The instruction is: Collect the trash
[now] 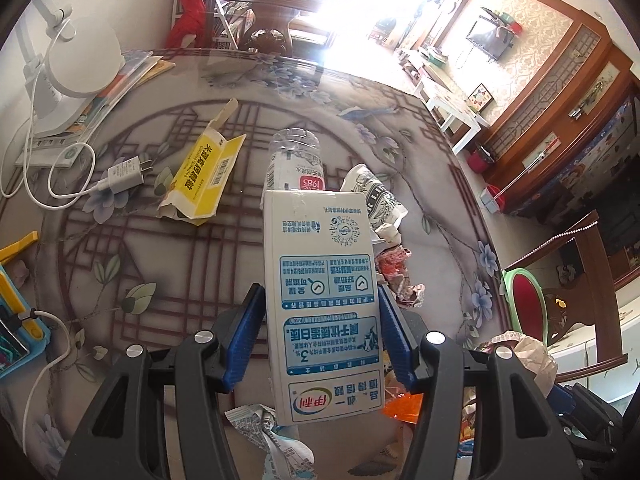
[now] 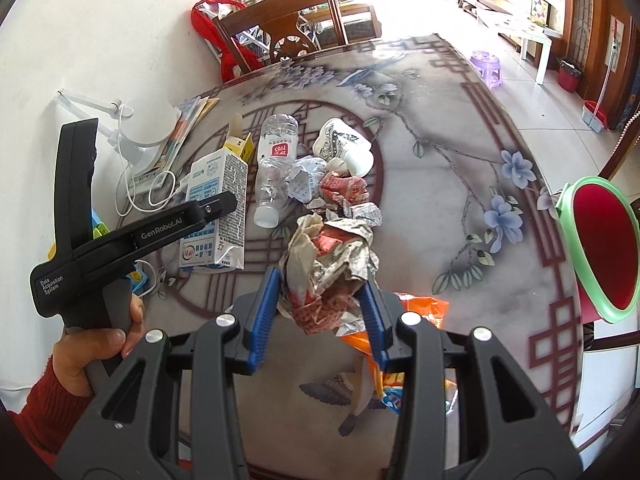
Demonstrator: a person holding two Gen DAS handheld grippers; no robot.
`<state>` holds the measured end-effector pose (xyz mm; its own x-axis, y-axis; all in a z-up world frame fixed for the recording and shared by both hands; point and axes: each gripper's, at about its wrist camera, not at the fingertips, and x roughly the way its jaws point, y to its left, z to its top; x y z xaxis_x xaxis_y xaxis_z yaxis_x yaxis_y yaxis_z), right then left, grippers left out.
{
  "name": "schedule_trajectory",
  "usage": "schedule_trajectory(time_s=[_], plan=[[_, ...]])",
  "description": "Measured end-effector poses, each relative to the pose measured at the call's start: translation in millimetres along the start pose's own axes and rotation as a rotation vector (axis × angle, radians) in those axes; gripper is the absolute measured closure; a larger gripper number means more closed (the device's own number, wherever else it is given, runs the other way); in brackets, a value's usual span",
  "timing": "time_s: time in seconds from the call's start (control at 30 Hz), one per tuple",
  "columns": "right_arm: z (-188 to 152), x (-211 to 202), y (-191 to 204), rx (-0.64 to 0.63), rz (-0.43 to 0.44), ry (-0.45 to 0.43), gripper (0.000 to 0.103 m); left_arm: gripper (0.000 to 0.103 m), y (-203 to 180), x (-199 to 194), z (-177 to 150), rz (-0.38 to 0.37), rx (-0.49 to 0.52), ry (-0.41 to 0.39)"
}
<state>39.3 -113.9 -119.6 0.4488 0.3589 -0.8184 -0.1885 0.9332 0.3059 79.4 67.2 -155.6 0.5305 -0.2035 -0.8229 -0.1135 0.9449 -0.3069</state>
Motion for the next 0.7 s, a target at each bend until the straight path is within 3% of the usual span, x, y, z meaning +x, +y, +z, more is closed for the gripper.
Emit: schedule_trajectory(time_s=[0.7], plan=[[-6.1, -9.9, -26.1, 0.049, -0.013, -0.012, 0.064, 0.049, -34.6, 0.7, -3.0, -0.019, 0.063, -0.006]])
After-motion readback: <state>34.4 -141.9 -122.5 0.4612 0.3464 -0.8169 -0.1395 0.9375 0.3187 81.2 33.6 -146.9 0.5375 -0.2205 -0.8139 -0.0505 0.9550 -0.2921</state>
